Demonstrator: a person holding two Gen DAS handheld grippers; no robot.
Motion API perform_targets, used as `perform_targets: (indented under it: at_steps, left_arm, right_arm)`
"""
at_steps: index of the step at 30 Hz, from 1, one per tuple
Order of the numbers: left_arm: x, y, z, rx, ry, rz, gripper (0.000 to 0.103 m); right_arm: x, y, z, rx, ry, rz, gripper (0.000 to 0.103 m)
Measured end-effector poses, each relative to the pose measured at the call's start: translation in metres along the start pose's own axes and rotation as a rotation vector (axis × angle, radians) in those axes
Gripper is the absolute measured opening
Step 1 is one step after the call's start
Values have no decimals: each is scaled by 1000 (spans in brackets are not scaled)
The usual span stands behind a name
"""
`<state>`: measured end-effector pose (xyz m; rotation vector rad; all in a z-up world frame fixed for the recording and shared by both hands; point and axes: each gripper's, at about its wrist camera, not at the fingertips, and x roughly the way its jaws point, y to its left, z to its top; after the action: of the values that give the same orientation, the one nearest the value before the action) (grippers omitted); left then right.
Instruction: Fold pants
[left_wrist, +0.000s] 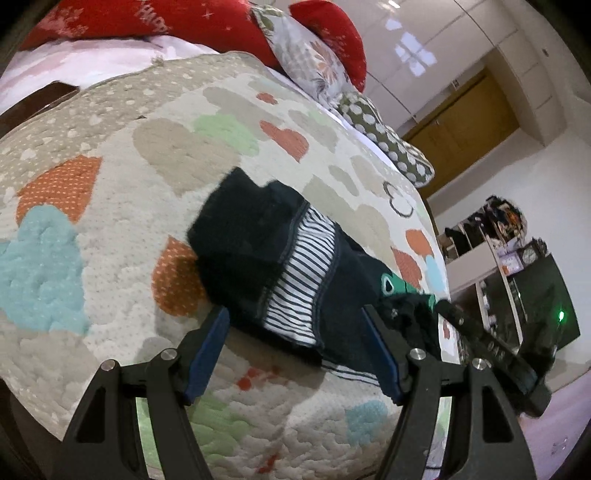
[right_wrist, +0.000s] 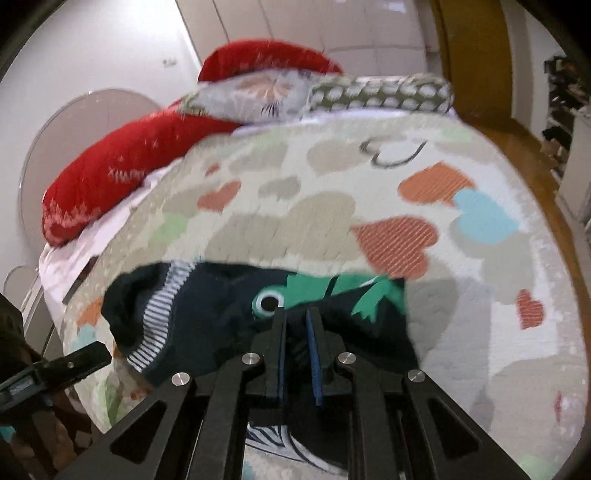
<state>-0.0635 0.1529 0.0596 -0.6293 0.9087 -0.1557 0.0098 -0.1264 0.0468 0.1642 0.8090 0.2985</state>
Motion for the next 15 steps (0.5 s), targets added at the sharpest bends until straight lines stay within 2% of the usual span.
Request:
perform_targets:
  at_steps: [3, 6, 8, 11, 13, 14, 15]
  left_arm:
    - [-10, 11, 6, -38, -18, 1, 71]
    - [-24, 28, 11, -81, -47, 27, 73]
    - [-34, 46, 14, -112, -74, 66, 79]
    - [-37, 76, 16, -167, -85, 128, 79]
    - [-39, 93, 14, -218, -86, 125, 79]
    - [-41, 98, 12, -229, -91, 122, 79]
    - [-43, 101, 11, -233, -96, 123, 79]
  right_arm:
    - [11, 8, -7, -13, 47, 8, 16]
    - [49, 11, -21, -33, 192, -34, 21]
    - [48, 14, -22, -50, 190, -61, 21]
    - [20, 33, -7, -75, 148, -68, 21]
    - [8, 60, 6, -141, 128, -43, 28]
    - [8, 73, 10, -166, 129, -22, 40]
    - [11, 88, 14, -189, 139, 7, 58]
